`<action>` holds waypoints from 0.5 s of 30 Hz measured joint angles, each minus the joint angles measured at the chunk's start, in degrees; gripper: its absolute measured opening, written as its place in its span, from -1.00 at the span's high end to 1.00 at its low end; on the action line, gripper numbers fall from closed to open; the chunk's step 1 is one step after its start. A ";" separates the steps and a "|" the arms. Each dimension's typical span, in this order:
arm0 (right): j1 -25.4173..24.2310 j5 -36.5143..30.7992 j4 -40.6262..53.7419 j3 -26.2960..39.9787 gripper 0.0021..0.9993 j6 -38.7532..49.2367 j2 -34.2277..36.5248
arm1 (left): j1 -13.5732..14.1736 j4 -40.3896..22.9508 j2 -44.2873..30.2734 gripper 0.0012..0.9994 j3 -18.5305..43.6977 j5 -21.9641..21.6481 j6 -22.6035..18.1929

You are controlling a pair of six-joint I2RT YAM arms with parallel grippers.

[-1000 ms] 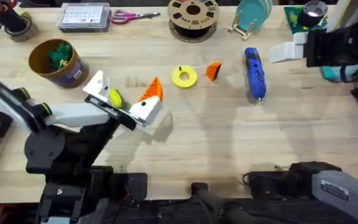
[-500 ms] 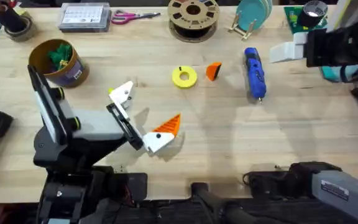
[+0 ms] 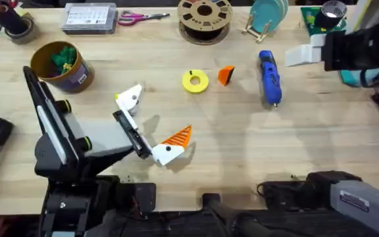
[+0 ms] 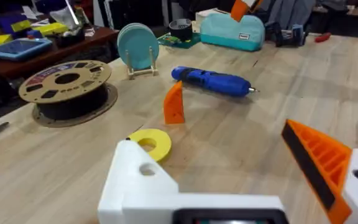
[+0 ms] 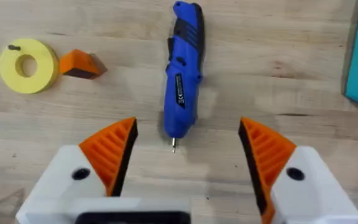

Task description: Pick up the gripper from the table and insert it into the empty holder that is missing its gripper. Then pick up a screw, insert it into the mounting hole, and use the screwdriver to tighten it. Finally, clean up the table by picking up the vegetable and placing it into the bucket.

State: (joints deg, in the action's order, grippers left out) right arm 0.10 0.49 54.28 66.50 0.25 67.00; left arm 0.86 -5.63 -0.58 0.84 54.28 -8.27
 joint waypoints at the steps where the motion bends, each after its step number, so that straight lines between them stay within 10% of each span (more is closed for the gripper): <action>1: 0.00 0.00 0.00 0.00 -1.00 0.00 -0.01 | 0.00 0.00 0.00 -0.97 0.00 0.00 0.30; 15: 0.00 0.00 0.00 0.00 -1.00 0.00 -0.02 | 0.00 -0.82 0.00 -0.97 0.00 5.66 4.18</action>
State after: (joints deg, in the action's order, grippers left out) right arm 0.10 0.49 54.28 66.50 0.25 66.98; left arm 0.86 -6.45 -0.58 0.84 59.94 -4.10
